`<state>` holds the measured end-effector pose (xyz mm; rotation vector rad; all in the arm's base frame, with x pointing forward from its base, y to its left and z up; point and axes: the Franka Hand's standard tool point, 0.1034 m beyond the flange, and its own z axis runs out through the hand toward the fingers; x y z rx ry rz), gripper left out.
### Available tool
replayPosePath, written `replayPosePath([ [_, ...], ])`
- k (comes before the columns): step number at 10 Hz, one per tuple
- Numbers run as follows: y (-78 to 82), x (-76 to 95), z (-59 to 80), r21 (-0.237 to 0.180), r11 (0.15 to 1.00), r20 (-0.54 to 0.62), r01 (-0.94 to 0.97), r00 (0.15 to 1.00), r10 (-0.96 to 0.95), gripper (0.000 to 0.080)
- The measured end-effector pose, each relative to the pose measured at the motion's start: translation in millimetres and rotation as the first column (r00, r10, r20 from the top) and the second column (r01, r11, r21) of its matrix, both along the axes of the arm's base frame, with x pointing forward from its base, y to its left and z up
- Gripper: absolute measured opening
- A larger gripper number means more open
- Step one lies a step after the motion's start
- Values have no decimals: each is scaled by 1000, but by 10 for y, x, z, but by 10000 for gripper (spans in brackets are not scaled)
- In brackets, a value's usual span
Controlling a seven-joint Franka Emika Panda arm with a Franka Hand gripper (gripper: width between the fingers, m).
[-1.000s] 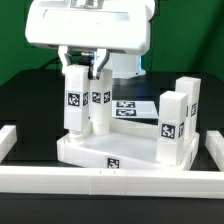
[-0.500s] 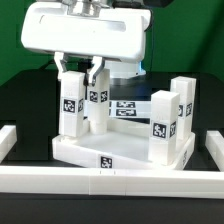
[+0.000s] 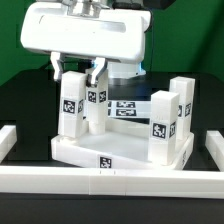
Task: Assemble desk
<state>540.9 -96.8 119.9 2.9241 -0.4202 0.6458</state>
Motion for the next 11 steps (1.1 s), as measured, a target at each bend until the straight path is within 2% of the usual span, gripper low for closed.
replayPosePath([
  [1,0,0,-1,0,1000,0,0,1000,0,548],
  [2,-5,-1,0,0,1000,0,0,1000,0,628],
  [3,-70,0,24,-12,1000,-3,-16,1000,16,644],
  [7,-83,40,284,39,999,-18,-17,1000,17,648],
  [11,-118,-8,138,29,999,-49,-20,999,21,648],
])
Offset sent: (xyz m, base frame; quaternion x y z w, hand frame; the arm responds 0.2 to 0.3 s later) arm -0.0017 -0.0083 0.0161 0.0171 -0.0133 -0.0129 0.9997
